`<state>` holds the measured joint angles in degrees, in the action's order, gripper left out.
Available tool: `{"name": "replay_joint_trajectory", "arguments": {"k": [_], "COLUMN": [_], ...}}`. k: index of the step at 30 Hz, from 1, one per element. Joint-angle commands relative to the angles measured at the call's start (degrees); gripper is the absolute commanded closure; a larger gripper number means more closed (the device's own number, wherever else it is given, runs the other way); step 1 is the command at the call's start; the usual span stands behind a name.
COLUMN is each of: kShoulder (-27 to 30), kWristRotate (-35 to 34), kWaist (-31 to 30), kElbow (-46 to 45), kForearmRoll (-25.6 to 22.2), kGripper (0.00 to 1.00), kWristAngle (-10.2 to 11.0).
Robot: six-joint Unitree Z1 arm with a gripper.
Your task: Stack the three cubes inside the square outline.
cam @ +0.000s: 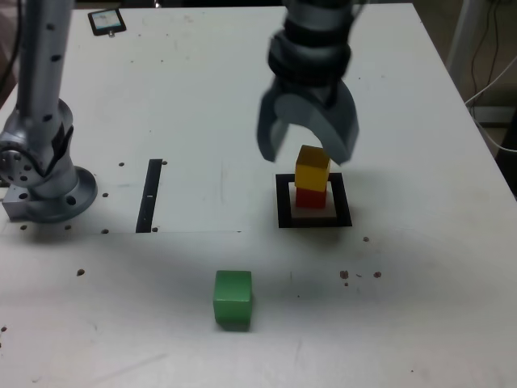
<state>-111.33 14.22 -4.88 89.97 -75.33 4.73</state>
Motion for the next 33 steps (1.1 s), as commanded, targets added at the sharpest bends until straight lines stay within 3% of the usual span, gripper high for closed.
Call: {"name": "replay_joint_trajectory", "arguments": {"k": [1, 7, 14, 20, 25, 33], "kShoulder": [4.86, 9.99, 12.9, 8.79, 4.33, -0.08], "kWristRotate": [0.04, -5.57, -27.79, -41.39, -46.2, -46.07], "kWaist": [-0.04, -4.26, -19.51, -29.41, -31.66, -31.73], "kElbow": [-1.9, -6.58, -12.62, -12.02, -9.86, -10.55], "kForearmRoll": [-1.22, -4.41, -3.55, 1.23, 3.14, 6.9], "kGripper": [0.01, 0.01, 0.01, 0.01, 0.03, 0.05], "kWristAngle": [-0.08, -0.36, -1.0, -4.46, -6.58, -10.3]}}
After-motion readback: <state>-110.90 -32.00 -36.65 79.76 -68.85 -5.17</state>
